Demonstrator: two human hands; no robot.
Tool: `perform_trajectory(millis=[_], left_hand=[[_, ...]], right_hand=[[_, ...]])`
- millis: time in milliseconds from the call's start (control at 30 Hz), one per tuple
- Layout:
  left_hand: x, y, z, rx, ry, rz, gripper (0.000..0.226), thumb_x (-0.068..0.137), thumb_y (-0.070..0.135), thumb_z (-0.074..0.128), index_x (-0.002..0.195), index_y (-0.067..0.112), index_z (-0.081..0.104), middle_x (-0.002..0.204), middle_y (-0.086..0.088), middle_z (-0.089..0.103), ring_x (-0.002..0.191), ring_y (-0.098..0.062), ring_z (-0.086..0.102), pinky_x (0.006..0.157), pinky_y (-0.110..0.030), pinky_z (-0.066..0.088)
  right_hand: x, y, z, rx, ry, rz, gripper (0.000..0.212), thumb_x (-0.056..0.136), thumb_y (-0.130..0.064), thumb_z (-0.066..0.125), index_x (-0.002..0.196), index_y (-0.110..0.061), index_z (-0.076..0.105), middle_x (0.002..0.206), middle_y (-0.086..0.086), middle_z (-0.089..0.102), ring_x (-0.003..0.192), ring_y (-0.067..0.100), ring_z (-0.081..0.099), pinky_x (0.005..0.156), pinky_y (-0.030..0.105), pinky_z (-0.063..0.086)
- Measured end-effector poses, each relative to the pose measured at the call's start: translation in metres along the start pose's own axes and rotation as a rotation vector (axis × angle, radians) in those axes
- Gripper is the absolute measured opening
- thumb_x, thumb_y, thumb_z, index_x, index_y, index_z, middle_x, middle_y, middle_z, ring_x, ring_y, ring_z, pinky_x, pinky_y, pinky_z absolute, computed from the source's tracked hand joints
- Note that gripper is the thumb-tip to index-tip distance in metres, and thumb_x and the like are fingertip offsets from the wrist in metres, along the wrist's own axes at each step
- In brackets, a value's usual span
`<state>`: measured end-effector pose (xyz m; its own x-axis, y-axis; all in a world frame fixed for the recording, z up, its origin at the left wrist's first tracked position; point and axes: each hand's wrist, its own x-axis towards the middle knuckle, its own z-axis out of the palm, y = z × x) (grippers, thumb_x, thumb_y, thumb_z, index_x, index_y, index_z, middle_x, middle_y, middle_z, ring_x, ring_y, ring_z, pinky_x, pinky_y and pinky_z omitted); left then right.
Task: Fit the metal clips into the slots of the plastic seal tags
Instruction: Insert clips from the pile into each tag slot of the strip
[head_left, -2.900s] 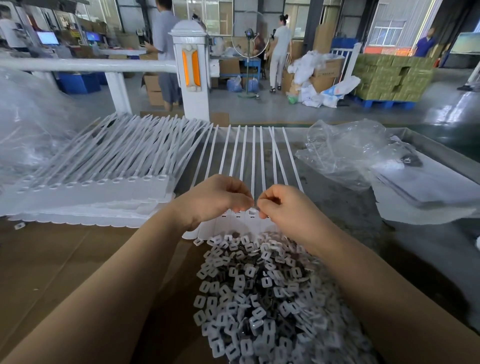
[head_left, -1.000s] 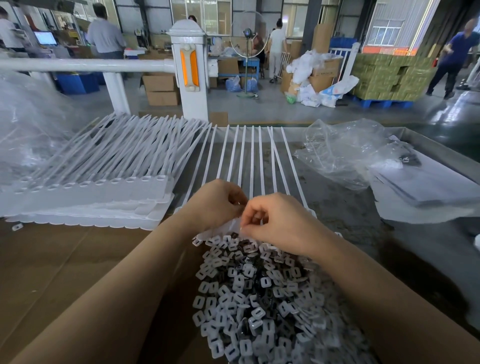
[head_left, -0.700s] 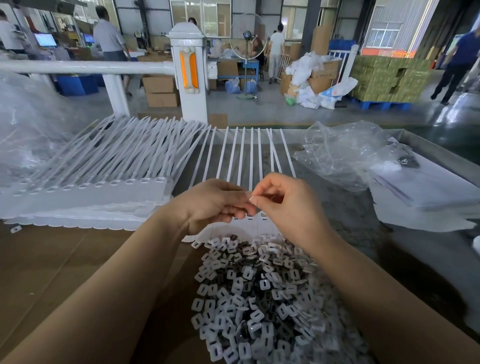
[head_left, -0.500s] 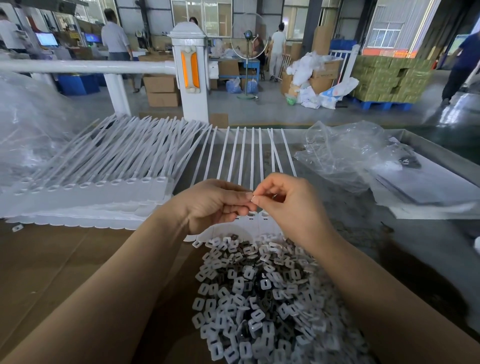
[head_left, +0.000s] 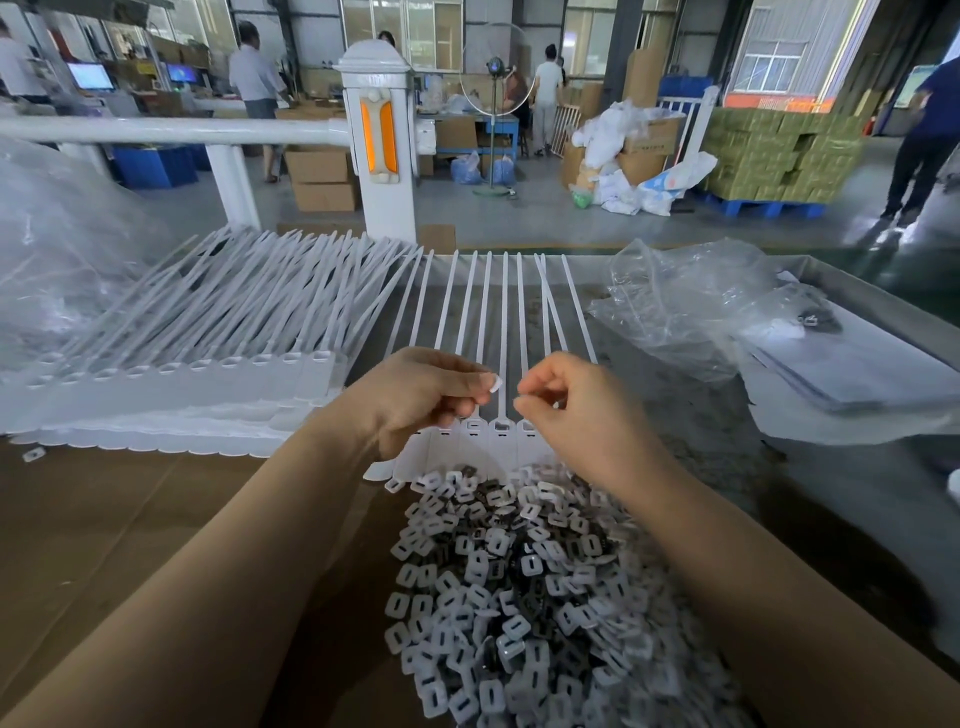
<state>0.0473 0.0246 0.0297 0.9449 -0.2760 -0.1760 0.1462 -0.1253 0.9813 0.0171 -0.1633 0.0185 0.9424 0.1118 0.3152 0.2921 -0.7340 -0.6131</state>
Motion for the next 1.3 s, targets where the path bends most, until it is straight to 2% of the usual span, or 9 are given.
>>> perform_trajectory(millis=[100,200,300,400,600,867,967,1133,1300], left_hand=[[0.003,-0.006,0.011,0.308,0.187,0.091,0.008,0.092,0.017,0.067,0.087,0.016,0.073,0.067,0.007,0.065,0.062,-0.009,0.053,0.059,-0.019,0.042],[0.007,-0.012,0.023,0.568,0.265,0.138,0.010,0.093,0.022,0.066,0.084,0.022,0.071,0.069,0.009,0.064,0.057,-0.003,0.054,0.051,-0.015,0.041],[0.009,-0.016,0.029,0.729,0.270,0.150,0.010,0.094,0.025,0.063,0.095,0.020,0.072,0.084,0.005,0.069,0.071,-0.012,0.067,0.062,-0.027,0.056],[0.008,-0.015,0.029,0.822,0.276,0.180,0.008,0.094,0.026,0.063,0.093,0.023,0.071,0.087,0.006,0.070,0.075,-0.011,0.067,0.068,-0.027,0.056],[0.007,-0.011,0.031,0.856,0.255,0.167,0.005,0.091,0.027,0.068,0.090,0.027,0.073,0.084,0.005,0.071,0.070,-0.013,0.069,0.065,-0.028,0.057],[0.008,-0.011,0.033,0.857,0.267,0.161,0.009,0.091,0.027,0.067,0.095,0.024,0.075,0.085,0.008,0.071,0.079,-0.007,0.064,0.075,-0.027,0.054],[0.009,-0.009,0.032,0.839,0.264,0.141,0.007,0.088,0.028,0.070,0.091,0.024,0.076,0.079,0.011,0.069,0.075,-0.005,0.063,0.070,-0.025,0.053],[0.009,-0.010,0.035,0.841,0.311,0.039,0.010,0.083,0.037,0.074,0.078,0.034,0.066,0.089,0.010,0.065,0.098,-0.017,0.061,0.093,-0.043,0.051],[0.009,-0.010,0.033,0.718,0.301,-0.086,0.017,0.079,0.036,0.077,0.087,0.029,0.064,0.112,-0.005,0.063,0.117,-0.030,0.053,0.104,-0.049,0.042]], right_hand=[[-0.001,0.003,0.003,-0.163,-0.190,0.051,0.009,0.096,-0.027,0.060,0.102,-0.023,0.066,0.093,-0.013,0.066,0.077,0.009,0.065,0.075,0.036,0.059],[-0.001,0.003,0.004,-0.220,-0.224,0.049,0.010,0.097,-0.028,0.057,0.102,-0.024,0.065,0.095,-0.011,0.065,0.078,0.008,0.063,0.075,0.037,0.058],[-0.001,0.002,0.004,-0.236,-0.223,0.037,0.011,0.097,-0.029,0.057,0.103,-0.024,0.066,0.099,-0.010,0.065,0.082,0.008,0.063,0.076,0.035,0.057],[-0.001,0.002,0.003,-0.236,-0.227,0.035,0.015,0.097,-0.031,0.057,0.106,-0.023,0.066,0.101,-0.009,0.064,0.083,0.009,0.062,0.077,0.035,0.057],[-0.001,0.003,0.002,-0.236,-0.222,0.038,0.015,0.096,-0.032,0.057,0.105,-0.023,0.066,0.100,-0.009,0.064,0.080,0.007,0.060,0.072,0.033,0.055],[-0.001,0.003,0.002,-0.232,-0.224,0.038,0.017,0.096,-0.032,0.057,0.107,-0.023,0.066,0.100,-0.008,0.064,0.080,0.008,0.061,0.073,0.033,0.056],[-0.002,0.002,0.003,-0.230,-0.223,0.034,0.016,0.096,-0.032,0.057,0.106,-0.022,0.066,0.097,-0.009,0.063,0.079,0.008,0.061,0.072,0.032,0.055],[-0.002,0.000,0.003,-0.226,-0.225,0.040,0.015,0.097,-0.031,0.057,0.106,-0.024,0.066,0.093,-0.012,0.062,0.079,0.007,0.061,0.074,0.033,0.057],[-0.002,0.000,0.002,-0.214,-0.229,0.039,0.014,0.097,-0.031,0.056,0.105,-0.024,0.065,0.096,-0.009,0.063,0.079,0.009,0.062,0.075,0.035,0.057]])
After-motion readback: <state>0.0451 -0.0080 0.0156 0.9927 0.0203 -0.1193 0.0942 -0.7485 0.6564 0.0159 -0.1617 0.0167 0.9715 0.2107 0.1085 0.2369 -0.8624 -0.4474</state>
